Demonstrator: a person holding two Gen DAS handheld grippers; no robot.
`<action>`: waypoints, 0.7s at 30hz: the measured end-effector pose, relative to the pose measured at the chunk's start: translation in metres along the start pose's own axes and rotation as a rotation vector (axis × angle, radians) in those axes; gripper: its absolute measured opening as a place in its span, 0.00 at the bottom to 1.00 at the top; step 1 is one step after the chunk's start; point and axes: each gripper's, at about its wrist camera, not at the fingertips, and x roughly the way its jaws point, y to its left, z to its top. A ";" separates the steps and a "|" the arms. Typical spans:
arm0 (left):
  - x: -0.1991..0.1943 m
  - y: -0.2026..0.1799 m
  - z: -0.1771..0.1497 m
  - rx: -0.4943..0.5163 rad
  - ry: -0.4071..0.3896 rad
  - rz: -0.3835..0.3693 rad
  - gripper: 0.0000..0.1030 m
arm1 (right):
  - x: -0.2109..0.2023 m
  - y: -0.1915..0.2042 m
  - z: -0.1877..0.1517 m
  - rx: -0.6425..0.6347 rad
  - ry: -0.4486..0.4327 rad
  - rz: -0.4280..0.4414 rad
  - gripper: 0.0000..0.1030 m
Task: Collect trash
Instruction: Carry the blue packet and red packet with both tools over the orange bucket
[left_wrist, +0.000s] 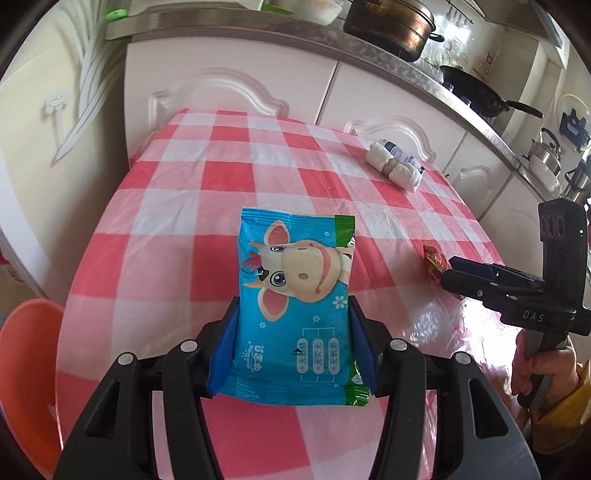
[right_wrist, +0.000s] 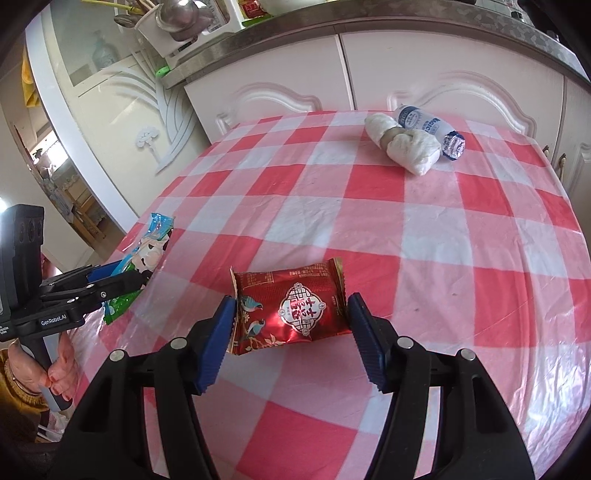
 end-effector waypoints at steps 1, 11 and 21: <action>-0.003 0.001 -0.002 -0.003 -0.002 0.001 0.54 | -0.001 0.003 -0.001 -0.001 0.000 0.003 0.61; -0.038 0.037 -0.021 -0.084 -0.040 0.050 0.54 | -0.002 0.036 -0.006 -0.025 0.012 0.039 0.61; -0.076 0.090 -0.048 -0.194 -0.075 0.126 0.54 | 0.010 0.085 0.001 -0.104 0.038 0.083 0.61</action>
